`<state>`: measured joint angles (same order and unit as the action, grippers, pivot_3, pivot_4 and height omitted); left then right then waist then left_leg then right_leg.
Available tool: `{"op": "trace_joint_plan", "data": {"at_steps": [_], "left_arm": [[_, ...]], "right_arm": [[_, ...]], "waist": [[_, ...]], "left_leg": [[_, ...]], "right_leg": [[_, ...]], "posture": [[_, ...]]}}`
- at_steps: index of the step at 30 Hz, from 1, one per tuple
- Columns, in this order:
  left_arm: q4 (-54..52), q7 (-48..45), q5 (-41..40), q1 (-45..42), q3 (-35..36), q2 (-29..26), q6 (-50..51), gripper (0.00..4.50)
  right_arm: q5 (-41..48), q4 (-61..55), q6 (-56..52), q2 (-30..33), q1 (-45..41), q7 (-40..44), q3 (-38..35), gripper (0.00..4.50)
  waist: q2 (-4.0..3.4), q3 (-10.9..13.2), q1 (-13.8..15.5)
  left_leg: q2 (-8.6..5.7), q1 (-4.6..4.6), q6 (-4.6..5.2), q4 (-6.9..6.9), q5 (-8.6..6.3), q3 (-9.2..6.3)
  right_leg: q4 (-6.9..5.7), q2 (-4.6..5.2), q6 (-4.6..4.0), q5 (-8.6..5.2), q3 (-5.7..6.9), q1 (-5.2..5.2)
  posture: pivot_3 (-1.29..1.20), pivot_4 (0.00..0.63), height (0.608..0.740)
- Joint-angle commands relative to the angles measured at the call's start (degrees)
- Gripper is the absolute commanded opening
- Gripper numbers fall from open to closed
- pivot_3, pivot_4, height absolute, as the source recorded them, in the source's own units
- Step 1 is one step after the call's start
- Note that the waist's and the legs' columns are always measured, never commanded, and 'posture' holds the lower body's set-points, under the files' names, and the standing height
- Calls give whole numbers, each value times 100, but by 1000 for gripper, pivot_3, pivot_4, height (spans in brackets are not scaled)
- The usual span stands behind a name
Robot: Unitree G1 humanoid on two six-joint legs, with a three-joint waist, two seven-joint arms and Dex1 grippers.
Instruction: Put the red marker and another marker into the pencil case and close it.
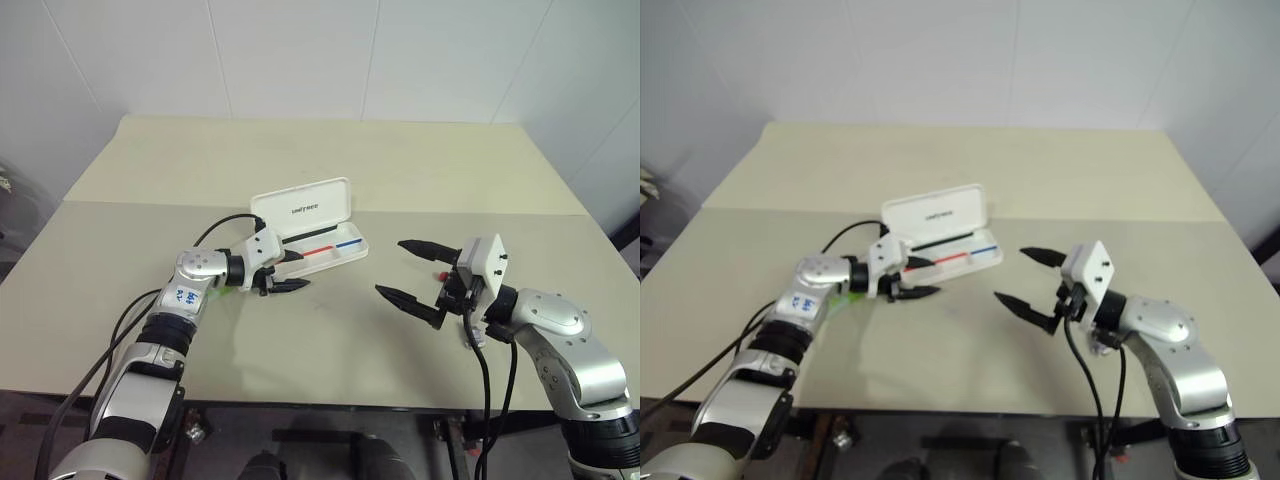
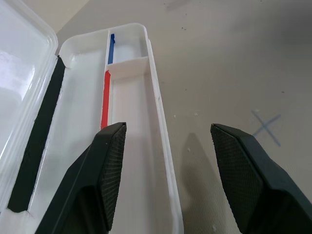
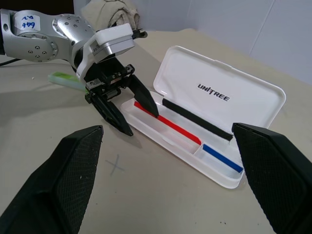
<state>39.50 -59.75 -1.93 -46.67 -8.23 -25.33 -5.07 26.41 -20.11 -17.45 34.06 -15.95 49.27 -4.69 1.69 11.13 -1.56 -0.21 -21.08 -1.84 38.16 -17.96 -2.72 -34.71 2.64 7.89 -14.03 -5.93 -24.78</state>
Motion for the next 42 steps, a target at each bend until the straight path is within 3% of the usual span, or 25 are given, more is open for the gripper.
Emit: {"op": "trace_joint_plan", "data": {"at_steps": [1,8,12,17,26,42], "left_arm": [[243,-8,158,-257,-92,-28,208,2876],[899,-263,392,-745,-352,48,474,2876],[1274,-295,469,-977,-417,176,509,1763],[1538,-347,554,-1220,-454,381,467,44],[1259,-459,650,-1100,-541,424,275,44],[-2536,-1029,226,429,-936,447,1828,44]], "right_arm": [[108,-118,44,18,-137,-17,-92,4500],[383,-327,-349,579,-229,458,-172,4500],[593,-387,-503,798,-394,536,-266,4500],[791,-491,-680,934,-626,488,-366,4500],[856,-435,-755,1127,-580,582,-526,4500],[835,-372,-768,1274,135,597,-742,4500]], "waist": [[0,0,0],[0,0,1],[0,0,3],[0,0,13],[0,0,87],[0,0,149]], "left_leg": [[0,1,0,0,0,0],[-2,4,1,6,1,-1],[-2,8,2,6,1,-3],[-2,5,2,5,1,-4],[-3,-1,3,2,0,-9],[0,-7,11,0,-5,-6]], "right_leg": [[0,0,0,0,0,1],[10,-1,0,0,2,4],[10,-2,0,0,2,9],[12,-1,0,0,2,9],[8,1,2,1,7,9],[22,2,2,0,6,9]], "posture": [[0,150,740],[0,150,740],[0,150,740],[0,150,740],[0,150,740],[0,150,740]]}}
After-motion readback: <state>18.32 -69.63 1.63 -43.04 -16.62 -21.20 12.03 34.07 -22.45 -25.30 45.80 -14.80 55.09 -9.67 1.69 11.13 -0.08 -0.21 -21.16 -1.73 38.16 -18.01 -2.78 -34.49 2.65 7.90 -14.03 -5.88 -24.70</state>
